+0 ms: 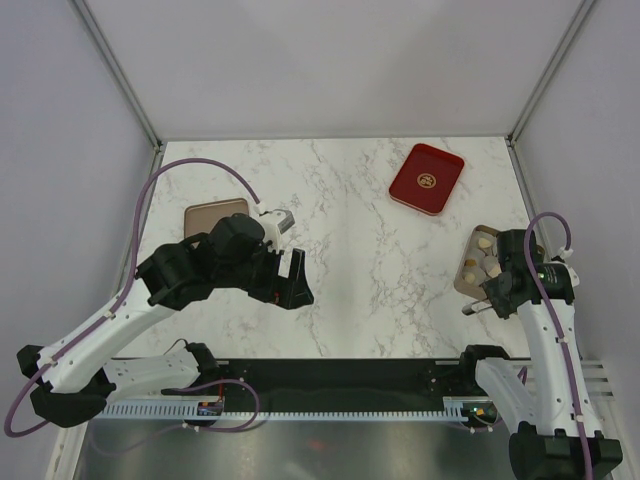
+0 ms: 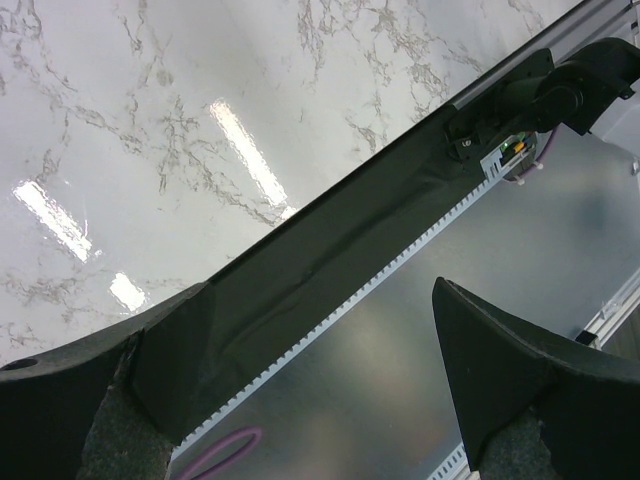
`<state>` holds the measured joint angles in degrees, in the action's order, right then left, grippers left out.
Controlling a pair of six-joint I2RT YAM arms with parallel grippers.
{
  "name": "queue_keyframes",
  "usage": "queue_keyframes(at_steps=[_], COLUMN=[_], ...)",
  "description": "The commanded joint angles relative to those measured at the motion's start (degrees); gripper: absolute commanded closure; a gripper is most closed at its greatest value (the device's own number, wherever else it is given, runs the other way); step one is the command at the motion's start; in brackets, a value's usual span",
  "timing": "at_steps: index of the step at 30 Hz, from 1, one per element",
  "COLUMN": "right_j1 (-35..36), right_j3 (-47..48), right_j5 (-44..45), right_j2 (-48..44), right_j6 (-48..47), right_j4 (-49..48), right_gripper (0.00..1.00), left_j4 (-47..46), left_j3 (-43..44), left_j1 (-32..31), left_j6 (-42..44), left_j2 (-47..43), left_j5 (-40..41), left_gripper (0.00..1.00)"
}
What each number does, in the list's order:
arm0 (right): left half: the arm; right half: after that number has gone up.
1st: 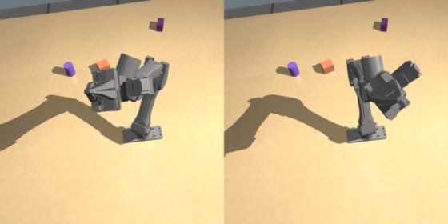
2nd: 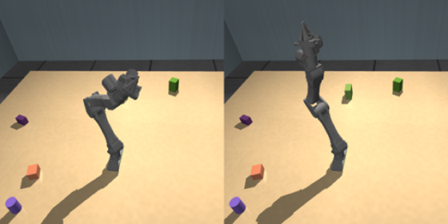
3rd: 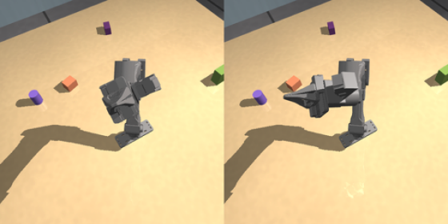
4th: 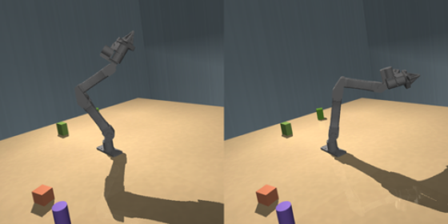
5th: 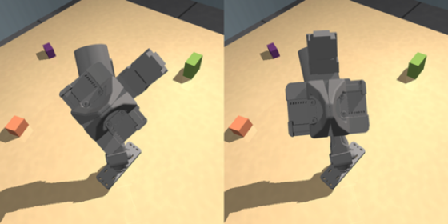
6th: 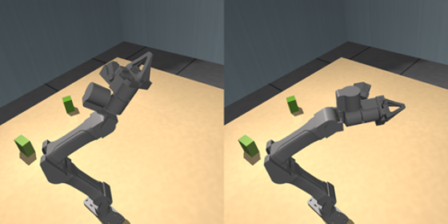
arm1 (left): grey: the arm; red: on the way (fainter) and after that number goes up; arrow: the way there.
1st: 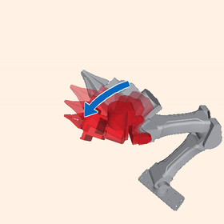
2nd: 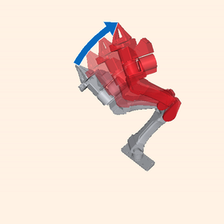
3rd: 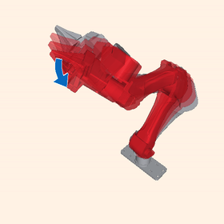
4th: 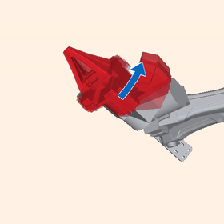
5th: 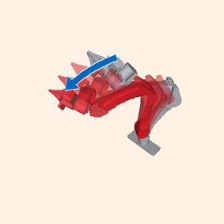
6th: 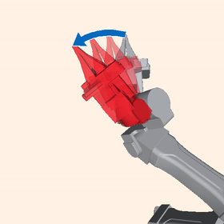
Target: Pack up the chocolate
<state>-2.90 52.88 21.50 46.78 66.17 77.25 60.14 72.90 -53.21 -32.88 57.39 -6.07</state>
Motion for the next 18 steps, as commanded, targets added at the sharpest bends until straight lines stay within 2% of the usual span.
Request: queue_keyframes(at_steps=[1, 11, 18], right_j1=[-0.18, -0.27, -0.27], right_j3=[0.03, 0.55, 0.29], right_j5=[1.09, 1.62, 1.71], right_j2=[-0.55, -0.03, 0.15], right_j6=[1.06, 0.8, 1.15], right_j4=[6.42, 6.42, 6.51], right_gripper=[0.64, 0.58, 0.57], left_j4=[-0.81, -0.64, -0.64], left_j3=[0.48, 1.1, 0.84], left_j1=[-0.58, -1.02, -1.02], left_j6=[2.3, 2.65, 2.47], left_j2=[-0.34, 0.01, 0.01], left_j5=[0.79, 1.49, 1.84], left_gripper=[0.02, 0.02, 0.02])
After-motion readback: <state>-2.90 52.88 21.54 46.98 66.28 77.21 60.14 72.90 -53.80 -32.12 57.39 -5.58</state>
